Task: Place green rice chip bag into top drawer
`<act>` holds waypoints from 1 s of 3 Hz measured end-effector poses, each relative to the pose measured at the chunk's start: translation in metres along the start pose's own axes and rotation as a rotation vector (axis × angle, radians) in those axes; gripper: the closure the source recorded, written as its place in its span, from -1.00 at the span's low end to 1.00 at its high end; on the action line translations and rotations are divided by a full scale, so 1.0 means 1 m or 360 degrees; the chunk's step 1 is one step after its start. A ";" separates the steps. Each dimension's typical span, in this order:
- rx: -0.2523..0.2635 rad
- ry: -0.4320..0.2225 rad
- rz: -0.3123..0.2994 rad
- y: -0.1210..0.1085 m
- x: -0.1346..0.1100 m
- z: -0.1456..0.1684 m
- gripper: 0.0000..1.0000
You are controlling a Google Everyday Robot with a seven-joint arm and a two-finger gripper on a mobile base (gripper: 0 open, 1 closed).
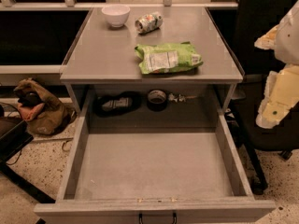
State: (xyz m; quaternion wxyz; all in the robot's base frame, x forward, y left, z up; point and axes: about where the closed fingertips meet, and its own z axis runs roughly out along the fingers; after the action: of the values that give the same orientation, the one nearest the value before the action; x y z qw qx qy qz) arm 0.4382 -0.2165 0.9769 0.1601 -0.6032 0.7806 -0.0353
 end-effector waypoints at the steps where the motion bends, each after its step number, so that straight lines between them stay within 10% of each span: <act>1: 0.0000 0.0000 0.0000 0.000 0.000 0.000 -1.00; 3: 0.0010 -0.0150 -0.0162 -0.050 -0.057 0.059 -1.00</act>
Offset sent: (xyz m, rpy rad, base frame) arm 0.0521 0.0297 -0.0333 0.0278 -0.0201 0.0971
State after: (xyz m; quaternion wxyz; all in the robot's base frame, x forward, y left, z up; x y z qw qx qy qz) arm 0.5145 -0.1675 0.9452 0.1967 -0.6426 0.7403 -0.0174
